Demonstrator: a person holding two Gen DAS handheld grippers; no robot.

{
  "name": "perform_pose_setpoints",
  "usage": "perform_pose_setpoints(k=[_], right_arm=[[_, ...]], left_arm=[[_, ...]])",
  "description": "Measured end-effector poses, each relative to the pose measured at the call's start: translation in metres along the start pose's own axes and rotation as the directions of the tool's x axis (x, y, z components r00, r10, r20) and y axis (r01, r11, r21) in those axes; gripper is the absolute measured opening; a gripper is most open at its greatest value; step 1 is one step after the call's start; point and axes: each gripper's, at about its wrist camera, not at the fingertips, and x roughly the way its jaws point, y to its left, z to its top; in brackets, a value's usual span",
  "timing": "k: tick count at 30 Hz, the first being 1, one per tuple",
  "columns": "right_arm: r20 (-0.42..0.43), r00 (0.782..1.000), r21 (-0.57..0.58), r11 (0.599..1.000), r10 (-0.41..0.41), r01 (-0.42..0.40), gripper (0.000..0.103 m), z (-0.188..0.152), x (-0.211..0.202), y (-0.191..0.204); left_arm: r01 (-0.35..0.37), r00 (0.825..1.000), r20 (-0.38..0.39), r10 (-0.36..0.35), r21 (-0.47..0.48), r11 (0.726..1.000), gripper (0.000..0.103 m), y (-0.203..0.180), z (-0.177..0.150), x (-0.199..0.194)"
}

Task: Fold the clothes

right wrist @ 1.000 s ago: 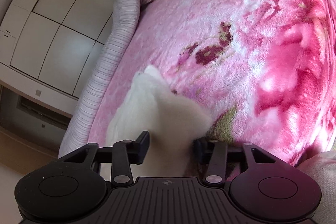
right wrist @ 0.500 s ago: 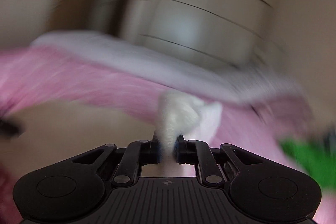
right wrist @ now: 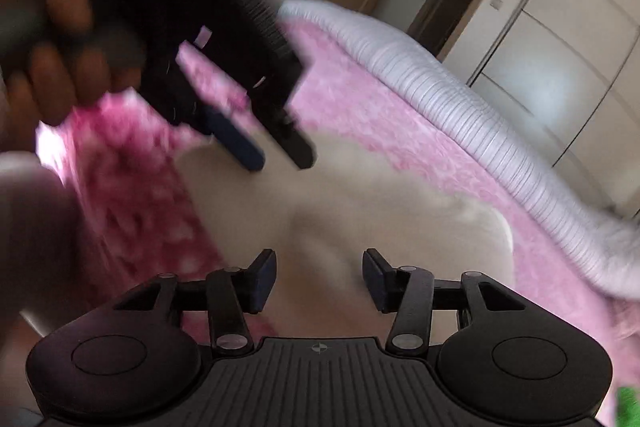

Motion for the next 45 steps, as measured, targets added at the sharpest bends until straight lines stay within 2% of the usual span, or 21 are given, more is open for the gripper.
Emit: perform_pose_setpoints(k=[2,4,5,6,8,9,11,14,15,17,19,22,23,25,26,29,33,39,40,45], right_arm=[[0.022,0.999,0.153,0.988,0.032,-0.035,0.048,0.001,-0.016,-0.041],[0.015,0.999,0.344,0.938,0.043,-0.046,0.048,-0.002,-0.023,-0.089],[-0.016,0.999,0.470,0.882,0.040,-0.027,0.048,-0.004,-0.019,-0.118],[-0.056,0.997,0.597,0.802,0.048,-0.005,0.049,-0.009,-0.011,-0.148],[-0.125,0.986,0.793,0.608,0.106,0.035,0.049,-0.021,0.012,-0.200],[-0.154,0.975,0.858,0.511,0.161,0.051,0.049,-0.028,0.029,-0.222],[-0.247,0.944,0.891,0.434,0.221,0.131,0.049,-0.034,0.059,-0.248],[-0.429,0.874,0.829,0.483,0.226,0.282,0.049,-0.038,0.099,-0.262],[-0.465,0.853,0.809,0.505,0.236,0.301,0.049,-0.041,0.109,-0.263],[-0.488,0.823,0.797,0.534,0.291,0.284,0.049,-0.045,0.121,-0.260],[-0.477,0.812,0.808,0.532,0.335,0.255,0.049,-0.046,0.130,-0.251],[-0.467,0.819,0.809,0.536,0.333,0.243,0.048,-0.041,0.133,-0.247],[-0.464,0.821,0.807,0.541,0.334,0.236,0.046,-0.039,0.133,-0.246],[-0.457,0.824,0.805,0.550,0.336,0.222,0.034,-0.037,0.133,-0.244],[-0.456,0.825,0.800,0.560,0.334,0.215,0.033,-0.035,0.133,-0.242],[-0.469,0.828,0.750,0.634,0.307,0.190,0.032,-0.016,0.138,-0.227],[-0.465,0.839,0.684,0.717,0.282,0.138,0.032,0.014,0.147,-0.206],[-0.456,0.854,0.627,0.772,0.250,0.108,0.032,0.035,0.153,-0.182],[-0.453,0.857,0.624,0.774,0.248,0.106,0.032,0.036,0.154,-0.180],[-0.402,0.874,0.695,0.712,0.272,0.098,0.032,0.021,0.150,-0.189]], left_arm=[[0.026,0.999,-0.020,-0.026,-0.012,1.000,0.040,-0.002,0.008,0.008],[0.053,0.997,-0.058,-0.055,-0.032,0.998,0.042,-0.002,0.017,0.022],[0.069,0.994,-0.080,-0.072,-0.047,0.997,0.043,-0.002,0.022,0.031],[0.084,0.991,-0.102,-0.090,-0.063,0.994,0.043,-0.002,0.027,0.040],[0.101,0.981,-0.154,-0.117,-0.108,0.989,0.045,0.001,0.037,0.062],[0.103,0.976,-0.177,-0.125,-0.127,0.987,0.045,0.003,0.042,0.072],[0.084,0.970,-0.217,-0.114,-0.140,0.986,0.045,0.004,0.051,0.092],[0.072,0.961,-0.259,-0.100,-0.118,0.990,0.045,0.001,0.063,0.115],[0.073,0.958,-0.268,-0.099,-0.107,0.992,0.045,0.000,0.066,0.121],[0.084,0.953,-0.283,-0.108,-0.096,0.992,0.044,-0.001,0.073,0.132],[0.104,0.946,-0.298,-0.126,-0.087,0.991,0.040,-0.002,0.076,0.142],[0.124,0.944,-0.304,-0.125,-0.020,0.992,0.016,-0.008,0.080,0.145],[0.135,0.947,-0.294,-0.129,0.003,0.991,0.014,-0.010,0.081,0.141],[0.164,0.955,-0.252,-0.154,0.020,0.986,0.014,-0.011,0.084,0.123],[0.175,0.959,-0.231,-0.165,0.022,0.984,0.014,-0.010,0.088,0.112],[0.179,0.972,-0.163,-0.171,0.035,0.983,0.014,-0.003,0.099,0.075],[0.130,0.985,-0.121,-0.123,0.048,0.990,0.013,0.014,0.106,0.048],[0.067,0.993,-0.103,-0.065,0.010,0.998,0.013,0.039,0.101,0.045],[0.065,0.992,-0.105,-0.065,-0.001,0.998,0.013,0.043,0.099,0.047],[0.061,0.992,-0.105,-0.067,-0.056,0.997,0.014,0.057,0.091,0.047]])
